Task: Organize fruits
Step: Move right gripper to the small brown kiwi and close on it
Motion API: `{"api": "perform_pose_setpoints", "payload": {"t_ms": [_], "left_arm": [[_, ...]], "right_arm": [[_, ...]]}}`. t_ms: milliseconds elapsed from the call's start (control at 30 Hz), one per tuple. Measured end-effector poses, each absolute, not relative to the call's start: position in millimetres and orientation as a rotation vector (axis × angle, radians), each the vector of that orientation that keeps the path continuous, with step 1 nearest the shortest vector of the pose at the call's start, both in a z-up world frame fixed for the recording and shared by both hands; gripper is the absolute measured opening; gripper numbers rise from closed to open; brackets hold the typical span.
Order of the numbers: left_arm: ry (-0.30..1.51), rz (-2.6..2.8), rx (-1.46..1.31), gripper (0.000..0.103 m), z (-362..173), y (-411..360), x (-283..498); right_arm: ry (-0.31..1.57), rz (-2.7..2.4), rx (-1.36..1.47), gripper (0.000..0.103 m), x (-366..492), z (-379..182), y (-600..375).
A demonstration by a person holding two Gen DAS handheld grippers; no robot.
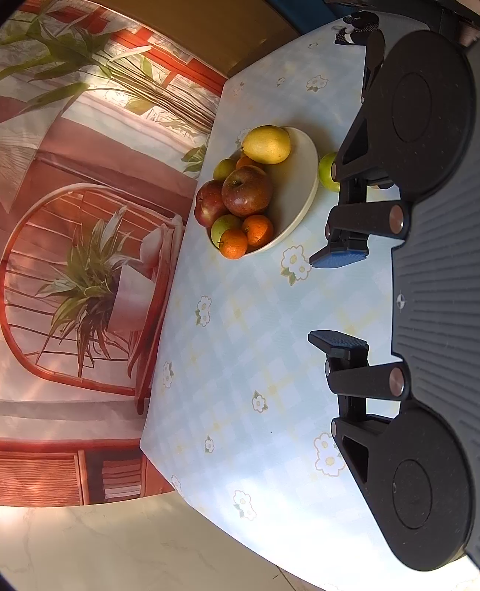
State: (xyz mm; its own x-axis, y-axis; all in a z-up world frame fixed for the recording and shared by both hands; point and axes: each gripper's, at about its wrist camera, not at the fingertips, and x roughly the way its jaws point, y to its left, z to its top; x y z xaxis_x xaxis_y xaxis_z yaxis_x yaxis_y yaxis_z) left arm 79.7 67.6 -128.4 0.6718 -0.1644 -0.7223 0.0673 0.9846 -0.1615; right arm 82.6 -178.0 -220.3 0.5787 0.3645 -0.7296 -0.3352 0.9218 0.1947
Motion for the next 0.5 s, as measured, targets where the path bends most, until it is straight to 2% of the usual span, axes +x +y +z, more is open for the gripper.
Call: {"api": "perform_pose_setpoints", "payload": {"t_ms": [133, 200, 500], "left_arm": [[0.830, -0.128, -0.113, 0.039, -128, 65, 79], [0.831, -0.130, -0.108, 0.039, -126, 63, 78], [0.826, -0.131, -0.099, 0.039, -123, 51, 81]], "right_arm": [[0.842, 0.414, 0.047, 0.025, 79, -216, -183], [0.824, 0.415, 0.052, 0.012, 77, -212, -186], [0.791, 0.402, 0.078, 0.016, 76, -200, -212]]}}
